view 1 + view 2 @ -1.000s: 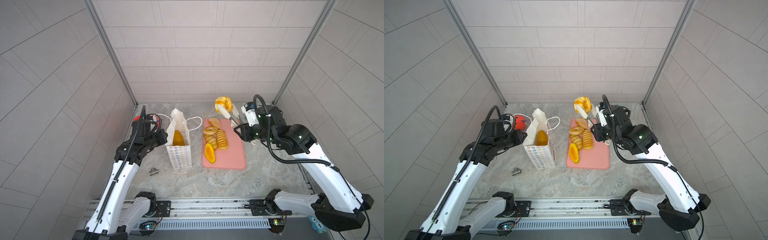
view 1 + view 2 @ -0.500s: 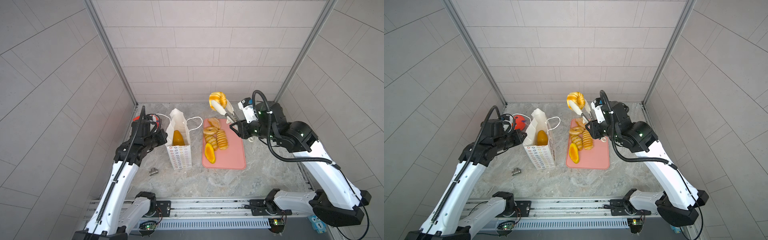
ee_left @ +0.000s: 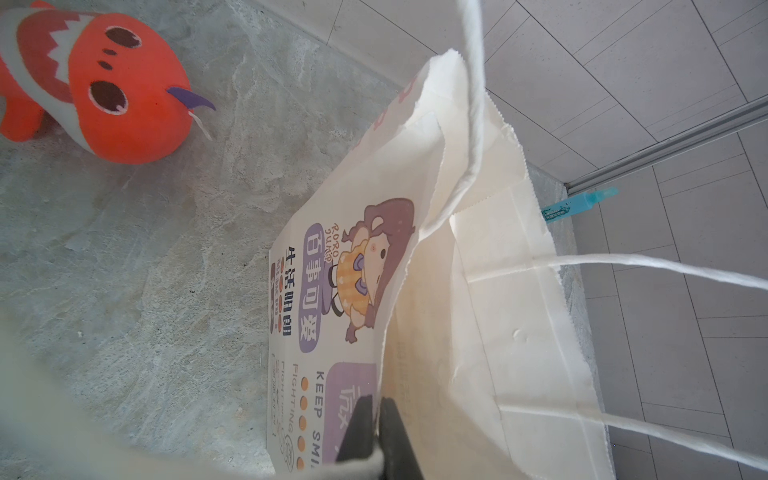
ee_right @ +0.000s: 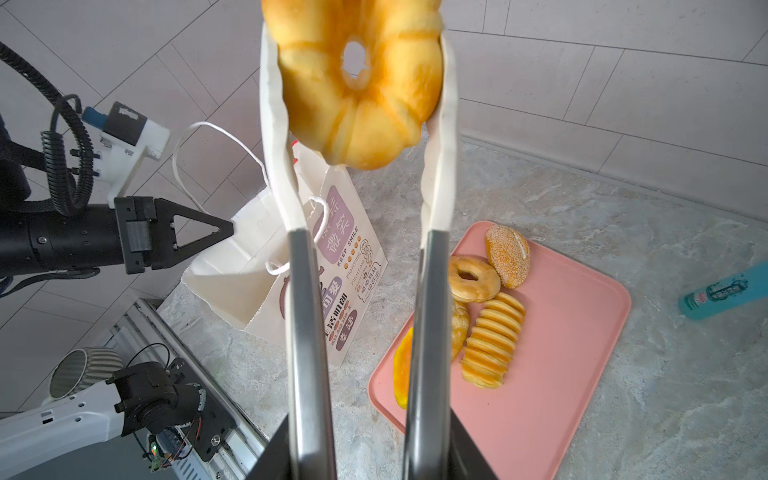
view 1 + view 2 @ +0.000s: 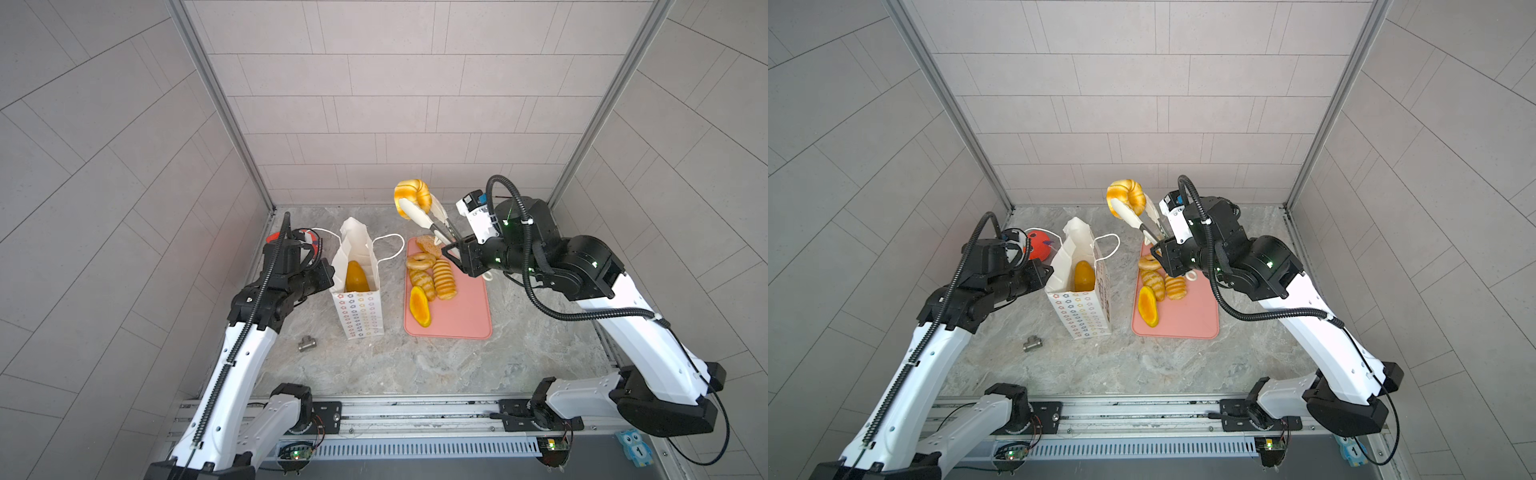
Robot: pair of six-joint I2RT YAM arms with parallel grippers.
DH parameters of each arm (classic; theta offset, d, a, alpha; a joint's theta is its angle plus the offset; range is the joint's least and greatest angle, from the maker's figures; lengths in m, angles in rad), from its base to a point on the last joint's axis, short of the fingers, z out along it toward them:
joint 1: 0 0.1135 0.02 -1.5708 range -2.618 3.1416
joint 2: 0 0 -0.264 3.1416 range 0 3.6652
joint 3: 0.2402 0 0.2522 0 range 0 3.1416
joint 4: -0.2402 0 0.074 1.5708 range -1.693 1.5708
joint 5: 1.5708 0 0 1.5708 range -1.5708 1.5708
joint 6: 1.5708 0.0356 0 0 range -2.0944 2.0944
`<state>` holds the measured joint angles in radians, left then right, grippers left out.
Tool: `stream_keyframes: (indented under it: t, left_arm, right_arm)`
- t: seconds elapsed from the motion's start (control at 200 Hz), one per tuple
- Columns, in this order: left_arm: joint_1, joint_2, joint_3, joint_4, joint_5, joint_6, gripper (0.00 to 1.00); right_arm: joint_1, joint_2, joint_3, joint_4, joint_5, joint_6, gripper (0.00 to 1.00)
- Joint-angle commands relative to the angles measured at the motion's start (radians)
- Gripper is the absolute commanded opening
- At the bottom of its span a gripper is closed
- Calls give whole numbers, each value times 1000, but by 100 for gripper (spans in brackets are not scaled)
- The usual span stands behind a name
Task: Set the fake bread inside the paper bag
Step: 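Carry the ring bun over the paper bag opening with the right gripper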
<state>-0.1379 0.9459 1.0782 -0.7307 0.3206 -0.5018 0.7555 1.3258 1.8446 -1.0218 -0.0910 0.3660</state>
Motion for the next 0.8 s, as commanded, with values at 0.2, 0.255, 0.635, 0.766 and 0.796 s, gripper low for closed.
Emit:
stream_keyframes:
  t: [0.2, 0.255, 0.635, 0.766, 0.796]
  left_arm:
    - [-3, -13, 20, -23, -20, -9, 9]
    - [-3, -16, 20, -23, -22, -12, 9]
    - [-2, -24, 10, -24, -23, -15, 28]
    - [-3, -24, 11, -23, -22, -15, 27]
    - [-2, -24, 11, -24, -24, -15, 26]
  right_arm:
    - [127, 71, 125, -12, 62, -51, 43]
    - [153, 90, 147, -23, 74, -59, 43]
    - [246, 189, 224, -66, 131, -85, 42]
    - [249, 200, 223, -67, 130, -83, 43]
    - [251, 203, 223, -68, 130, -83, 43]
